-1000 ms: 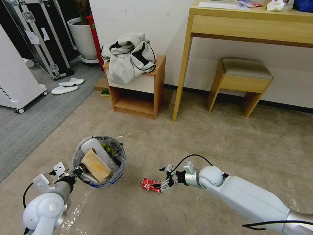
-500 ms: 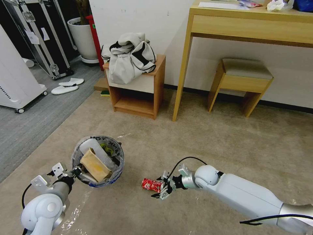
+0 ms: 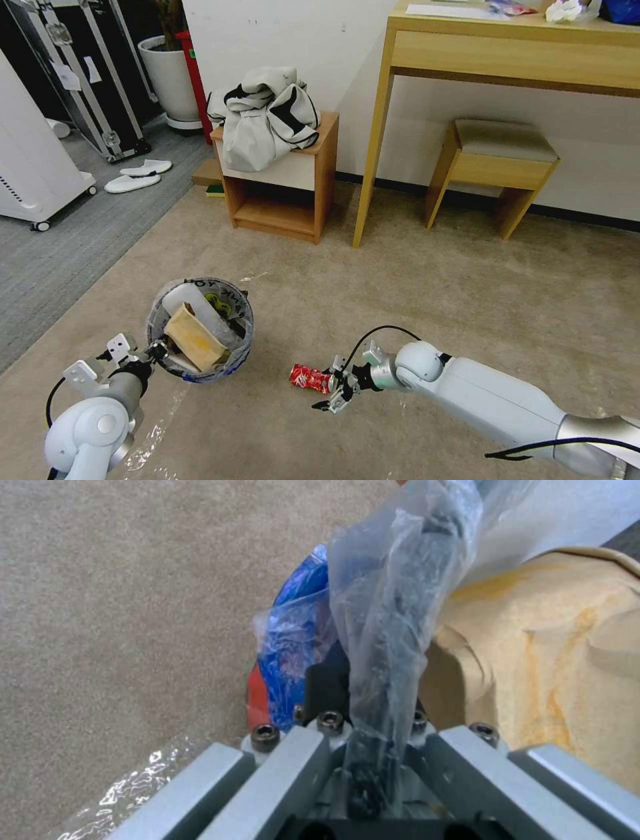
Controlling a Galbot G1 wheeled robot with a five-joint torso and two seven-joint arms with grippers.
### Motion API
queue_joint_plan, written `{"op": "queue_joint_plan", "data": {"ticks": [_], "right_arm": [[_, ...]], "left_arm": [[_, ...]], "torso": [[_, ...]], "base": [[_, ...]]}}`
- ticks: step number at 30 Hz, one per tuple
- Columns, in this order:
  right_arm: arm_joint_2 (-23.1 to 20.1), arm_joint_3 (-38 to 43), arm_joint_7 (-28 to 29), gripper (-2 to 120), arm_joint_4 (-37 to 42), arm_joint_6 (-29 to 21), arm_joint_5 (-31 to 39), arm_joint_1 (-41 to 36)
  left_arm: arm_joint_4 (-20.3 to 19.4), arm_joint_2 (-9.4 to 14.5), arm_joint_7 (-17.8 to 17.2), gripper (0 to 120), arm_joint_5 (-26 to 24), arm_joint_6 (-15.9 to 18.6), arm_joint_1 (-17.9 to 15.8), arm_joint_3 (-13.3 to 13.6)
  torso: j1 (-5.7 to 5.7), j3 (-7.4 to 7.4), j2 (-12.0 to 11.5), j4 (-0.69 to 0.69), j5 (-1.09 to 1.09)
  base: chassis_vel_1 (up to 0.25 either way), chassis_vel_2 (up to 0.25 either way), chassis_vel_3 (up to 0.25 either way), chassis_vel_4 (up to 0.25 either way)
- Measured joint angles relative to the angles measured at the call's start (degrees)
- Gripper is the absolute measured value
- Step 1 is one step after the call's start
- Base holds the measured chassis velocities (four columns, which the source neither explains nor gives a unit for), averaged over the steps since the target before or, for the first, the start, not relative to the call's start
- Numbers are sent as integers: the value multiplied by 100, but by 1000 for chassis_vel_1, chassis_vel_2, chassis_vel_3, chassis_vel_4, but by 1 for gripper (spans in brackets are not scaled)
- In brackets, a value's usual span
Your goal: Pick up the trash bin and place the garbage on the floor into it.
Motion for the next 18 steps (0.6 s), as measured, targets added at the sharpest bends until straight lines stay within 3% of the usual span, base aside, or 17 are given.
{"op": "queue_joint_plan", "data": {"ticks": [18], "right_arm": [[23,265,-143,100,-444,194,-84,-42]], "left_arm": [[89,-44,79,0,135,-90,28,144]], "torso": [[0,0,0,0,0]], "base": [[0,0,0,0]]}}
